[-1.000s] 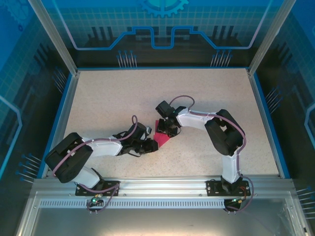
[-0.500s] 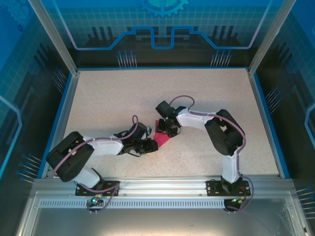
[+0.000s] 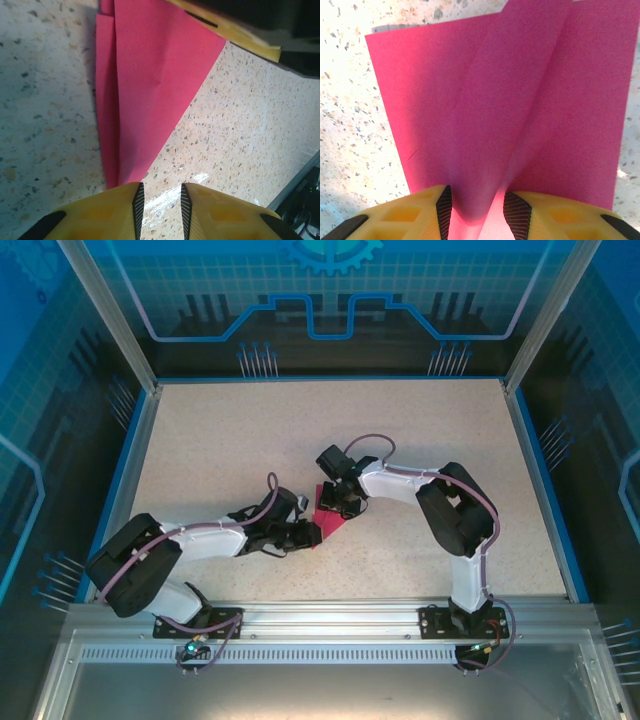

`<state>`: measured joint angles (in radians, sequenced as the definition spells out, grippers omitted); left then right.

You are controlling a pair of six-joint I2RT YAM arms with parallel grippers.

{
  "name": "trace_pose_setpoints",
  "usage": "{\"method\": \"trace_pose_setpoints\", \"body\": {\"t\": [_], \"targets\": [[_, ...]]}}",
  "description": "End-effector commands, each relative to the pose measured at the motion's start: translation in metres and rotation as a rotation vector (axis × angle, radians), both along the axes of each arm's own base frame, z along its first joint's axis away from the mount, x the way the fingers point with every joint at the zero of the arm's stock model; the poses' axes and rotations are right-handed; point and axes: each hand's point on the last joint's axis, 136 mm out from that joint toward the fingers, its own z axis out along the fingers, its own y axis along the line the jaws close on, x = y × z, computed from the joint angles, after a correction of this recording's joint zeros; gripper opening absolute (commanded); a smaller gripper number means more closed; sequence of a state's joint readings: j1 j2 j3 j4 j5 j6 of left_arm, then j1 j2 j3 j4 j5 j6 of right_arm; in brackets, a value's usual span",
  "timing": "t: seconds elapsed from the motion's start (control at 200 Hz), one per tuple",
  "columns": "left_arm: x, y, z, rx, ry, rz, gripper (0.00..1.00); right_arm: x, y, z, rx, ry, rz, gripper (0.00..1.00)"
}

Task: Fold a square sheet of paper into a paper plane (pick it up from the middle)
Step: Fourth fold the wing at the center of the table.

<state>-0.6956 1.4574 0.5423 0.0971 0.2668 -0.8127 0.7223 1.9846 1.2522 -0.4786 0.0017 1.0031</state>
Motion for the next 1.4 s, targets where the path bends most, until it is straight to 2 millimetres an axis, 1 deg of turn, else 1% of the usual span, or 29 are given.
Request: {"method": "trace_pose_setpoints", "body": {"t": [0.0,0.105,0.185,0.285,0.39,0.475,0.645,0.695,0.765,0.975,1.095,1.23,1.395], "targets": [[-0.011,0.001,-0.007,0.021,0.039,-0.02,0.27,-0.052,-0.067,-0.085,-0.296,0.205,-0.019,0.4],[-0.015,0.006,-0.018,0.064,0.064,-0.019,0.27,-0.052,-0.066,-0.085,-0.295,0.206,-0.019,0.4],[-0.016,0.014,-0.026,0.121,0.08,-0.011,0.27,-0.052,-0.067,-0.085,-0.295,0.206,-0.021,0.4],[-0.019,0.019,-0.031,0.154,0.091,-0.014,0.27,-0.052,-0.067,-0.085,-0.297,0.204,-0.02,0.4],[-0.021,0.02,-0.031,0.158,0.097,-0.02,0.27,-0.052,-0.067,-0.085,-0.297,0.204,-0.02,0.4],[-0.017,0.014,-0.019,0.122,0.068,-0.023,0.28,-0.052,-0.067,-0.085,-0.296,0.205,-0.021,0.4],[0.0,-0.001,0.025,0.007,-0.062,-0.015,0.29,-0.051,-0.067,-0.084,-0.295,0.205,-0.023,0.4],[0.005,-0.004,0.033,-0.014,-0.091,-0.012,0.29,-0.051,-0.067,-0.084,-0.293,0.205,-0.023,0.4],[0.009,-0.006,0.036,-0.026,-0.108,-0.005,0.27,-0.051,-0.067,-0.085,-0.292,0.205,-0.021,0.4],[0.019,-0.004,0.019,0.031,-0.102,0.021,0.18,-0.051,-0.066,-0.086,-0.289,0.208,-0.022,0.4],[0.027,-0.003,0.015,0.052,-0.119,0.048,0.13,-0.051,-0.066,-0.086,-0.289,0.208,-0.02,0.4],[0.034,-0.005,0.011,0.061,-0.133,0.06,0.1,-0.051,-0.066,-0.087,-0.291,0.212,-0.018,0.4],[0.039,-0.008,0.006,0.066,-0.133,0.065,0.09,-0.051,-0.065,-0.088,-0.289,0.214,-0.017,0.43]]}}
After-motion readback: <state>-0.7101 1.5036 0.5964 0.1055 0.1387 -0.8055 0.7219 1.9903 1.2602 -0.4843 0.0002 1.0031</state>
